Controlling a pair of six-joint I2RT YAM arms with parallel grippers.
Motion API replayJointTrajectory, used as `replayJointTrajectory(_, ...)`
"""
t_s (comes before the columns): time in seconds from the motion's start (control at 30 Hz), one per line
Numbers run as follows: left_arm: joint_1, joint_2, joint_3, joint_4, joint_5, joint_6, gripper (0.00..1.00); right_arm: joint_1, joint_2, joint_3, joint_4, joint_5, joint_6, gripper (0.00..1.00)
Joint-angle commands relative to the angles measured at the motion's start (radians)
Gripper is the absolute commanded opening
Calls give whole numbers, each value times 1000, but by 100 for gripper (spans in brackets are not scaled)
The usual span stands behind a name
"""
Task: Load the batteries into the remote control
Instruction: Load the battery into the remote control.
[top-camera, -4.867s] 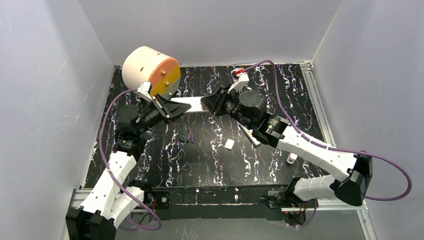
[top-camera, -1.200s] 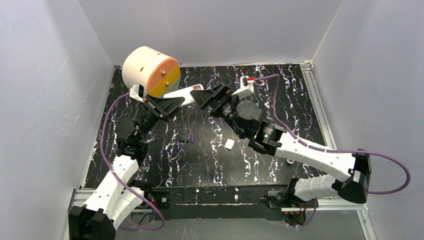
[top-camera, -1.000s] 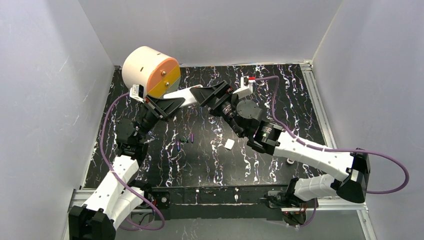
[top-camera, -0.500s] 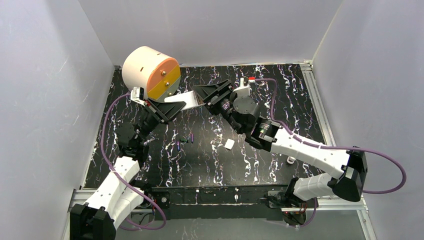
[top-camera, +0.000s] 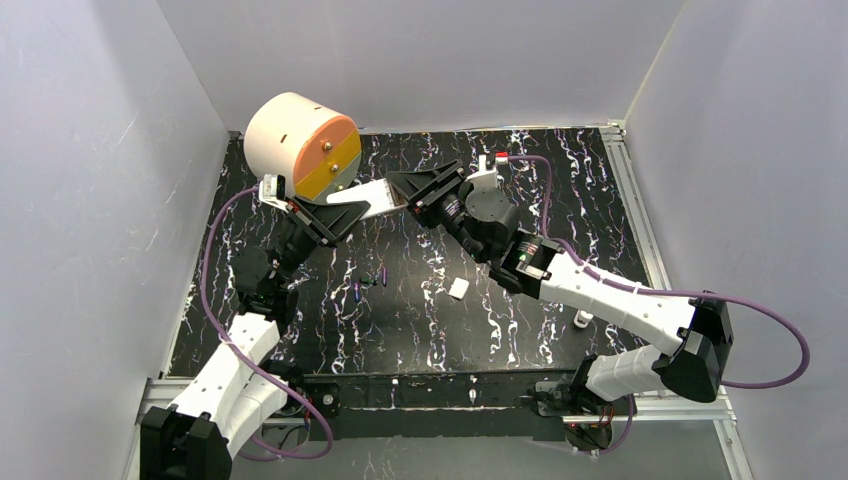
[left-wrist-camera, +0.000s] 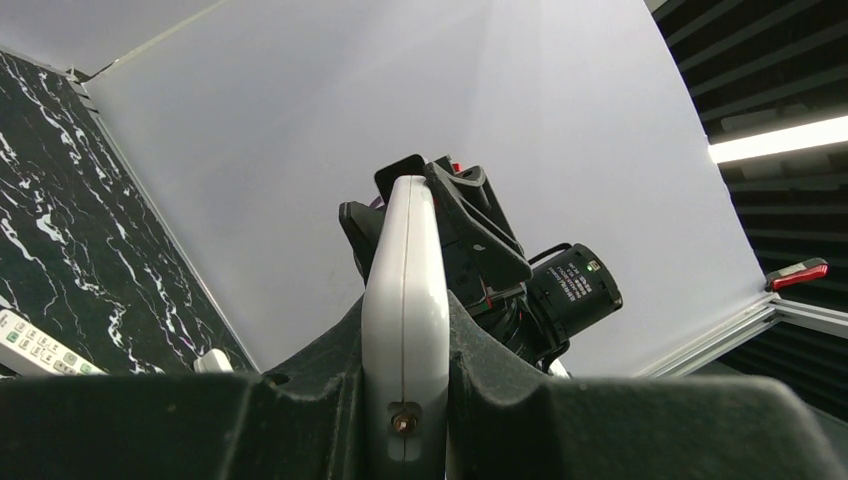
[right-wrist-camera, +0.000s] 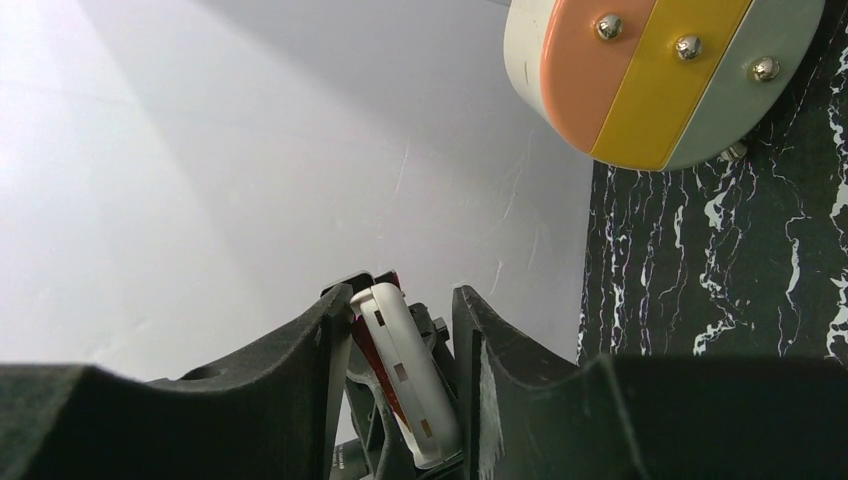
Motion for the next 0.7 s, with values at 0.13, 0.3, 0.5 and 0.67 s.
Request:
replayJointTrajectory(0.13, -3, 0, 23, 42, 24, -57, 0, -5, 11, 40, 49, -22, -31, 36)
replayJointTrajectory(0.3, -3, 12, 51, 33, 39, -162, 0, -6, 7, 20, 69, -31, -99, 31)
replayJointTrajectory(0.5, -3, -5, 76, 2, 35, -234, 0, -5, -12, -16, 66, -33, -154, 31)
replayJointTrajectory(0.67, -3, -37, 90, -36, 15, -232, 0, -5, -29, -42, 49, -17, -166, 25)
